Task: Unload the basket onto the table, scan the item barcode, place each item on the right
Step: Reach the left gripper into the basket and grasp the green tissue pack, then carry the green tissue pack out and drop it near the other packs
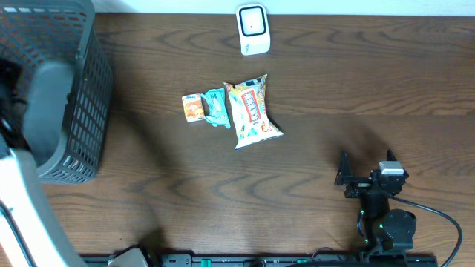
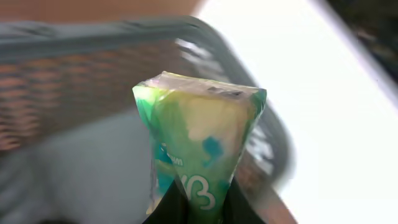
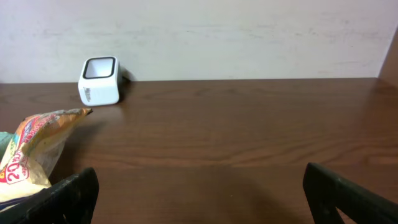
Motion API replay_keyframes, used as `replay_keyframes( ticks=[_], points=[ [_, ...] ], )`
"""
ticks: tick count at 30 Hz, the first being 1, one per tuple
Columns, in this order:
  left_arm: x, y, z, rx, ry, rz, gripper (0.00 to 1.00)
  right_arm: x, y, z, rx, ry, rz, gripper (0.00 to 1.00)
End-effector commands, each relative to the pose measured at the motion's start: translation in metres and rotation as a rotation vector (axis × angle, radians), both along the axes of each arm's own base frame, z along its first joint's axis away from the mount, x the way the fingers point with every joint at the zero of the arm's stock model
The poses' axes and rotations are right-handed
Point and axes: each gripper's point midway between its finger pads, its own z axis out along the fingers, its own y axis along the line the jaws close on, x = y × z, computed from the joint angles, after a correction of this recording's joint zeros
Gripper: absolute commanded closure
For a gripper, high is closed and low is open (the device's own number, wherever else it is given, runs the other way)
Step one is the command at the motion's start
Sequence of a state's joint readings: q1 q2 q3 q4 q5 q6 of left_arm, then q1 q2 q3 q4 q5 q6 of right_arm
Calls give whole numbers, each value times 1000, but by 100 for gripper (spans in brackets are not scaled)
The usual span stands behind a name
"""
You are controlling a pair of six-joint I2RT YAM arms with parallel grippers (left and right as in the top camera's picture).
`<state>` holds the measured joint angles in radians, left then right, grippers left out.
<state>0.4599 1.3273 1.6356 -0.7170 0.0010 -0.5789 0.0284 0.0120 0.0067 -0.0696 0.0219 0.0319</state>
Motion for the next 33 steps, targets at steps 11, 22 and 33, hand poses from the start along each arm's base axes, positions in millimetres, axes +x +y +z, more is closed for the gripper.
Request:
replay_keyframes(
  ticks=[11, 22, 33],
  points=[
    [76, -201, -77, 155, 273, -620, 93, 0, -1, 0, -15, -1, -3, 1],
    [62, -275, -230, 129, 780, -764, 93, 0, -1, 0, -15, -1, -3, 1],
    [4, -317, -299, 26, 1097, -706, 92, 0, -1, 0, -14, -1, -3, 1]
  ],
)
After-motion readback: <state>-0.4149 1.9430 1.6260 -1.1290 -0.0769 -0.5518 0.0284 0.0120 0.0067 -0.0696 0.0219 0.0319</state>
